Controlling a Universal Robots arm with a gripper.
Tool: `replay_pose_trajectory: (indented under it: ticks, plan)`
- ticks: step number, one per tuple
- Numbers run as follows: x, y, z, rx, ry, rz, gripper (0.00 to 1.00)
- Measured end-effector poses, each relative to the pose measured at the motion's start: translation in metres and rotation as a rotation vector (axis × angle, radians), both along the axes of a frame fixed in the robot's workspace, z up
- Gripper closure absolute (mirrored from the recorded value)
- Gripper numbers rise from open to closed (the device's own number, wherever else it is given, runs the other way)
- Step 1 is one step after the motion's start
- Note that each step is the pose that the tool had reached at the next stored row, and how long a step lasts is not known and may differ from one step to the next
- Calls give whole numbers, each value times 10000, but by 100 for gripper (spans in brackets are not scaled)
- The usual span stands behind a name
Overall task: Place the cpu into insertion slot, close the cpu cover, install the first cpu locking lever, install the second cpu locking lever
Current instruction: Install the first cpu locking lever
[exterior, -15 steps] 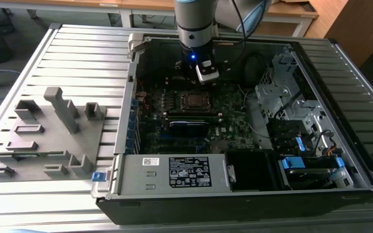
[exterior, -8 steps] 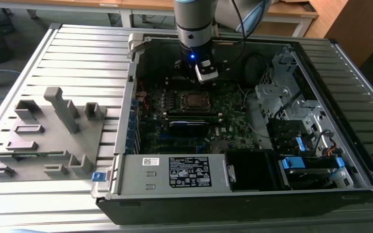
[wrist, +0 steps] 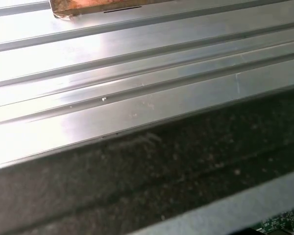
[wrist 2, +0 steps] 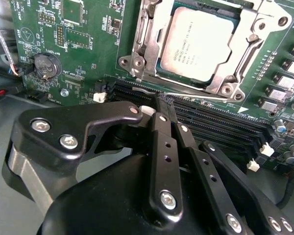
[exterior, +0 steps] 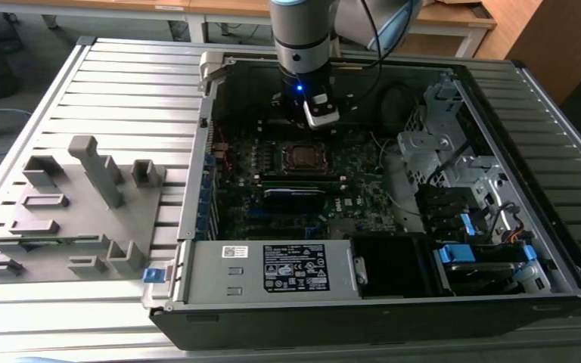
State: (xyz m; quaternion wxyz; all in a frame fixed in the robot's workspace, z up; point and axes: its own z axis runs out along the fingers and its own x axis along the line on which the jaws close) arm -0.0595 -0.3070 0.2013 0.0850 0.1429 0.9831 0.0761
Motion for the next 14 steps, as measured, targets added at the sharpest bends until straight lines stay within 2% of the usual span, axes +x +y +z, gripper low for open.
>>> replay_pose_trajectory:
  ticks: [14]
  plan:
    - [-1, -39, 0, -3, -132, 0, 90]
